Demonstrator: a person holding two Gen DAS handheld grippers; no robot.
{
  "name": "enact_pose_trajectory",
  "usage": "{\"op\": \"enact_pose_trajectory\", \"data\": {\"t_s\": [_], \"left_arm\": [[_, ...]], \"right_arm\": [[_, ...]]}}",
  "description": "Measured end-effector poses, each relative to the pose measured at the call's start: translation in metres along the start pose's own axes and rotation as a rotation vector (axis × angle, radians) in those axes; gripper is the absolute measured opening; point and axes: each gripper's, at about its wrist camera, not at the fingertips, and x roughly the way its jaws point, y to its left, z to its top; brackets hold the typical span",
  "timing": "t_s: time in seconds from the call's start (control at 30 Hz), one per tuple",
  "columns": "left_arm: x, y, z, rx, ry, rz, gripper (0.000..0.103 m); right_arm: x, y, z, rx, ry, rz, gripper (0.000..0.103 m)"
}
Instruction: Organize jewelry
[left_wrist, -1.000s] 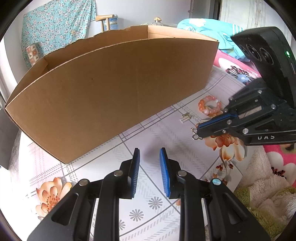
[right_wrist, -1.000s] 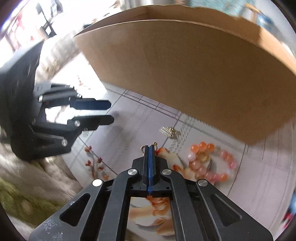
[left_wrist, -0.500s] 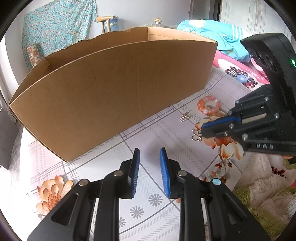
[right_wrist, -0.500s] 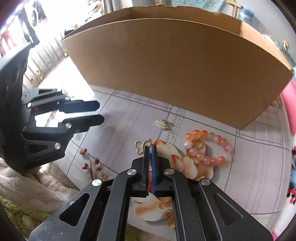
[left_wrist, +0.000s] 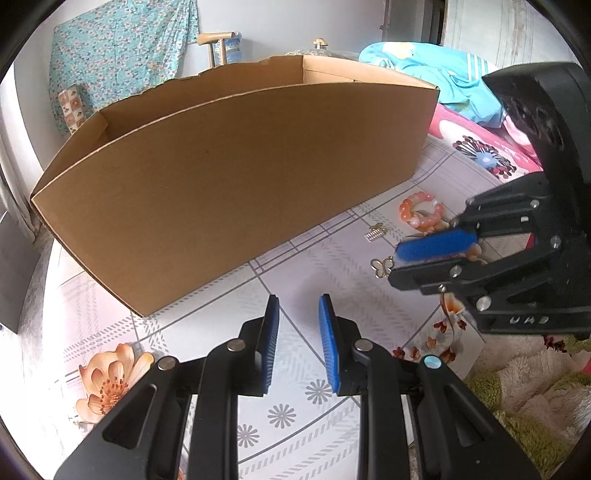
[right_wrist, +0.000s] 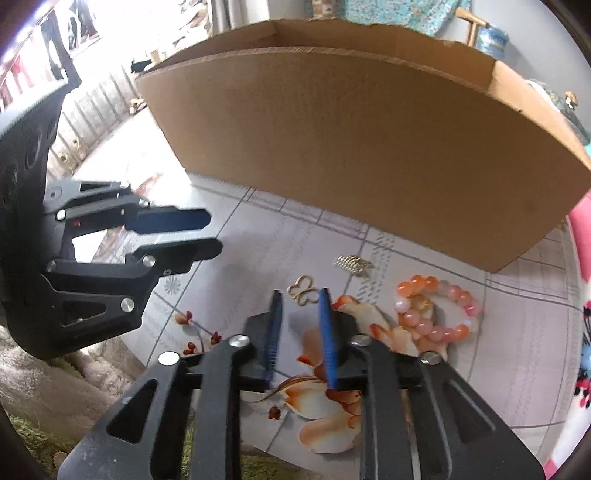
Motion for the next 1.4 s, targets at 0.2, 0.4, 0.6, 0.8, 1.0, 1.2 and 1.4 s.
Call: {"op": "enact_pose_trajectory", "data": {"t_s": [0.2, 0.4, 0.6, 0.8, 1.0, 1.2, 1.4], "left_arm": [[0.004, -0.001, 0.0, -0.005, 0.009, 0.003, 0.021], [0.004, 0.001, 0.001, -0.01, 0.011, 0.003, 0.021], [0.005, 0.001, 0.001, -0.012, 0.013, 0.007, 0.021], [0.006, 0.0, 0.001, -0.012, 0.014, 0.008, 0.021], [0.006, 0.0, 0.001, -0.012, 0.012, 0.007, 0.021], [0.006, 0.0, 0.001, -0.012, 0.01, 0.007, 0.021], [0.005, -0.002, 0.002, -0.008, 0.0, -0.003, 0.021]], "right_arm": [[0.0, -0.007, 0.002, 0.096, -0.004, -0.002, 0.025], [0.009, 0.012, 0.01, 0.108, -0.032, -0.1, 0.025], [0.01, 0.039, 0.005, 0.119, -0.045, -0.161, 0.025], [0.025, 0.053, 0.01, 0.119, -0.04, -0.156, 0.018], [0.02, 0.042, 0.009, 0.128, -0.044, -0.145, 0.018], [0.01, 0.011, 0.008, 0.143, -0.044, -0.131, 0.018], [-0.003, 0.006, 0.009, 0.156, -0.066, -0.136, 0.018]]}}
